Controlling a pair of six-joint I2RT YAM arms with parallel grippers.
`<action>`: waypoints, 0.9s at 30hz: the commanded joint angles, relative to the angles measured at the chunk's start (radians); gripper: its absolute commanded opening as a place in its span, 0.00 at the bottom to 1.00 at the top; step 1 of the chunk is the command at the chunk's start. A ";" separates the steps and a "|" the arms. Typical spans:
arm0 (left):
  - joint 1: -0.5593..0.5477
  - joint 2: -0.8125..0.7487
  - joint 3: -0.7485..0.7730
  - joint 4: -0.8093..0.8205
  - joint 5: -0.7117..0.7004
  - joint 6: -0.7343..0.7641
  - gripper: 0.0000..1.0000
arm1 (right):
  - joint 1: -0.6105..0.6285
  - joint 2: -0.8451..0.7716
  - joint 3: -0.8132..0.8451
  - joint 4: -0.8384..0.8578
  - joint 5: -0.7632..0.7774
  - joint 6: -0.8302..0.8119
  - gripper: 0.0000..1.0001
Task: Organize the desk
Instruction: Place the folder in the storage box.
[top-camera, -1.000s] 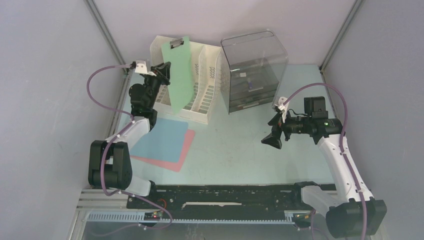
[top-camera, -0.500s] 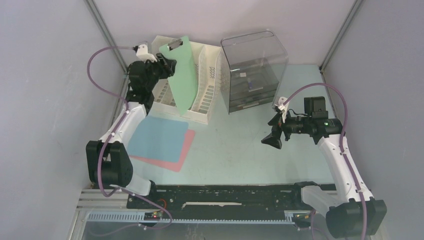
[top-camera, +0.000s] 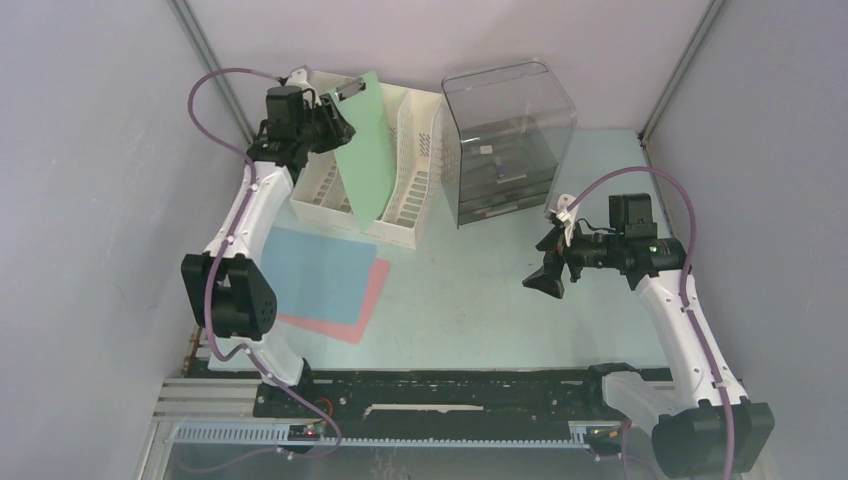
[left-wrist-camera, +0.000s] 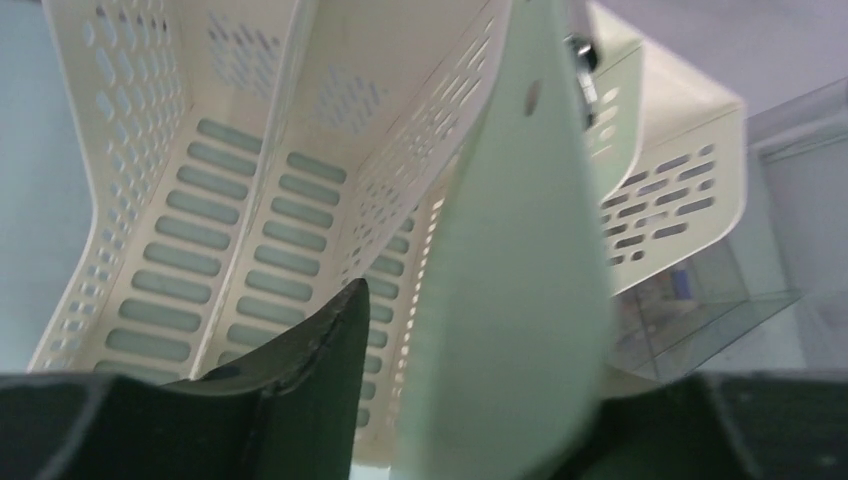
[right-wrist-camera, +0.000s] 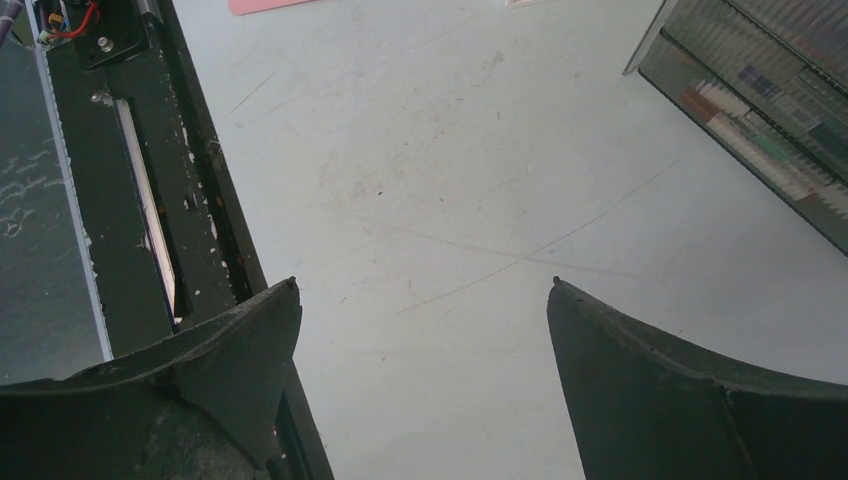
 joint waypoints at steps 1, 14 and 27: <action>-0.023 0.028 0.097 -0.160 -0.057 0.041 0.45 | 0.007 -0.018 0.009 -0.015 -0.008 -0.016 1.00; -0.052 -0.015 0.117 -0.108 -0.038 0.128 0.00 | 0.021 -0.014 0.008 -0.013 0.009 -0.018 1.00; -0.073 -0.214 -0.184 0.361 0.035 0.260 0.00 | 0.028 -0.019 0.008 -0.012 0.020 -0.019 1.00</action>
